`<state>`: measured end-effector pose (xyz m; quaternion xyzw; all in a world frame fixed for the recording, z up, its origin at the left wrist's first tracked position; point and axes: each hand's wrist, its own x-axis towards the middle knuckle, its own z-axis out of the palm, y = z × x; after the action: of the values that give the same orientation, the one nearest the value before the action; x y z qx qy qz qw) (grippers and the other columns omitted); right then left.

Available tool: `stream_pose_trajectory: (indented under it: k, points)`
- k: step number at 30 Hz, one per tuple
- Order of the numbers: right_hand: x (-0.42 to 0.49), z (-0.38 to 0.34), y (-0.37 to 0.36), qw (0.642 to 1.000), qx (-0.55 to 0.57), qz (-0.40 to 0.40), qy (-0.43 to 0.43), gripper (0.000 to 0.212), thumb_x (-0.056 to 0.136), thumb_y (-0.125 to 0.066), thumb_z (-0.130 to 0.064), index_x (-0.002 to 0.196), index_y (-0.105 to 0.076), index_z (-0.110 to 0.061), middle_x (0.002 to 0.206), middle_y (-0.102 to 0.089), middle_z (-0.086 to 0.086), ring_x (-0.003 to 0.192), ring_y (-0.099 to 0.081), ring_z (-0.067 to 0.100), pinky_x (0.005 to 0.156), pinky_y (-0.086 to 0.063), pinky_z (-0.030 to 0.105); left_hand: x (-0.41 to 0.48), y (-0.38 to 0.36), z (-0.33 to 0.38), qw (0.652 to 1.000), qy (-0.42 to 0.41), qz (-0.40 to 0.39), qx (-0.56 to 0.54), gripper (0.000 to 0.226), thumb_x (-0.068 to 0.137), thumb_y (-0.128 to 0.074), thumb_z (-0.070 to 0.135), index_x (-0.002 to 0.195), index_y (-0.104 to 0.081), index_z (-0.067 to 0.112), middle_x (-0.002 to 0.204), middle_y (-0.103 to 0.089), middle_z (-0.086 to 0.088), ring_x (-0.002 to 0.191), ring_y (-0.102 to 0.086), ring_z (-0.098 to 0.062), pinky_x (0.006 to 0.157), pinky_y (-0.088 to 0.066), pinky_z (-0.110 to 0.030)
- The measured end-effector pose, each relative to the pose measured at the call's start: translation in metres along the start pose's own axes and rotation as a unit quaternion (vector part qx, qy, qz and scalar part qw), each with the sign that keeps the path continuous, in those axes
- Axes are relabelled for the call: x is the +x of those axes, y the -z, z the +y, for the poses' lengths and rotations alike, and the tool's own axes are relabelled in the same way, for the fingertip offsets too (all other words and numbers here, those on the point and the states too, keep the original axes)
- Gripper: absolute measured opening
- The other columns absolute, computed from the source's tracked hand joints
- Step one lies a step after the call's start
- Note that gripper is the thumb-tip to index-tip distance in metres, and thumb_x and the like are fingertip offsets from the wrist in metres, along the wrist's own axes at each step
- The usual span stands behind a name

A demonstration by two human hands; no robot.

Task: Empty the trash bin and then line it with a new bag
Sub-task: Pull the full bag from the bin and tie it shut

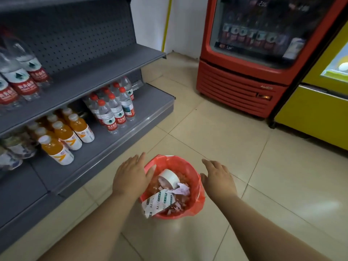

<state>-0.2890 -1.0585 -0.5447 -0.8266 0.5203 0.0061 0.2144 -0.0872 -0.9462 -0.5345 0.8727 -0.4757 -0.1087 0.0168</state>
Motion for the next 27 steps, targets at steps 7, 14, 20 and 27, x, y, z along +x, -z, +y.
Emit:
stream_pose_trajectory:
  k: [7, 14, 20, 27]
  points:
    - [0.035, 0.036, -0.091, 0.998, 0.042, 0.004, -0.041, 0.047, 0.099, -0.034, -0.034, 0.142, -0.034, -0.016, 0.140, -0.049, 0.011, 0.129, -0.043, 0.030, 0.104, -0.038, 0.040, 0.044, -0.092, -0.033, 0.995, 0.062, 0.000, -0.078, 0.060, 0.093, -0.017, 0.052, 0.142, -0.027, 0.021, 0.142, -0.045, -0.012, 0.126, -0.046, -0.030, 0.101, -0.041, -0.044]
    - [0.042, 0.053, -0.128, 0.988, 0.104, -0.033, -0.106, 0.052, 0.099, -0.022, -0.045, 0.113, -0.053, -0.006, 0.114, -0.064, 0.017, 0.107, -0.058, 0.034, 0.088, -0.045, 0.037, 0.057, -0.127, -0.041, 0.963, 0.134, -0.054, -0.228, 0.066, 0.096, -0.006, 0.049, 0.131, -0.046, 0.011, 0.129, -0.056, -0.020, 0.117, -0.053, -0.032, 0.101, -0.040, -0.041]
    - [0.053, 0.054, -0.137, 0.958, 0.227, -0.072, -0.161, 0.063, 0.097, -0.017, -0.052, 0.111, -0.055, -0.003, 0.105, -0.061, 0.013, 0.094, -0.056, 0.030, 0.075, -0.042, 0.030, 0.061, -0.130, -0.045, 0.861, 0.234, -0.080, -0.444, 0.061, 0.099, -0.018, 0.043, 0.113, -0.057, -0.001, 0.122, -0.057, -0.026, 0.105, -0.055, -0.035, 0.088, -0.042, -0.035]
    - [0.051, 0.045, -0.132, 0.826, 0.481, -0.108, -0.274, 0.061, 0.095, -0.024, -0.058, 0.102, -0.054, -0.005, 0.096, -0.058, 0.014, 0.093, -0.056, 0.031, 0.081, -0.048, 0.041, 0.064, -0.135, -0.043, 0.776, 0.274, -0.059, -0.566, 0.044, 0.095, -0.038, 0.042, 0.081, -0.059, 0.006, 0.075, -0.060, -0.012, 0.073, -0.061, -0.030, 0.082, -0.052, -0.042]
